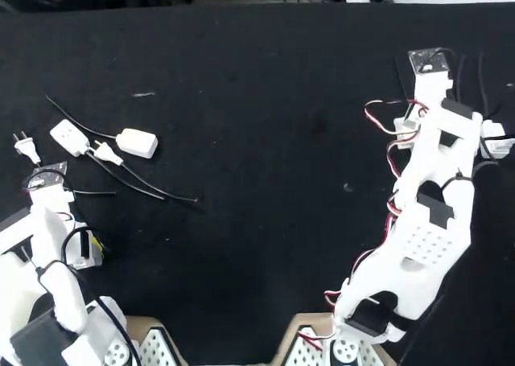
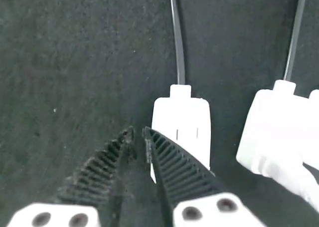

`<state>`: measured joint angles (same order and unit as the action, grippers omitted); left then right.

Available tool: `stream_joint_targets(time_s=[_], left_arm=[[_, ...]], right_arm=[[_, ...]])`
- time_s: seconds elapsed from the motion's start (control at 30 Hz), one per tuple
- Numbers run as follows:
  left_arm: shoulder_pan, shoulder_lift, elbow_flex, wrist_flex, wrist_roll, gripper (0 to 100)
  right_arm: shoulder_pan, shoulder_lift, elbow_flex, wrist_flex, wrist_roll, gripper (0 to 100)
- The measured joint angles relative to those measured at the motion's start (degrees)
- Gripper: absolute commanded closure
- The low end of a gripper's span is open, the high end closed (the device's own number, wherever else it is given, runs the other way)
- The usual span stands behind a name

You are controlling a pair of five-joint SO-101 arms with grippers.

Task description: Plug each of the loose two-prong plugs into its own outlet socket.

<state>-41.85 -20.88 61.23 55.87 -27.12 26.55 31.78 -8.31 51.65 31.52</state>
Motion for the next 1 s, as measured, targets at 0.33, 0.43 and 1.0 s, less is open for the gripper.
stream_joint_targets(time_s=[0.33,0.43,1.0], left_arm=[[0.0,0.0,0.0,0.0,0.0,87],[0.0,0.0,0.0,0.0,0.0,87],[0.0,0.0,0.0,0.0,0.0,87]], right_arm=[[-0.2,1.5,1.5,-4.7,4.1,98.8],[-0.1,2.0,1.5,-4.8,5.5,98.8],[0.0,1.9,1.5,0.8,1.9,98.7]])
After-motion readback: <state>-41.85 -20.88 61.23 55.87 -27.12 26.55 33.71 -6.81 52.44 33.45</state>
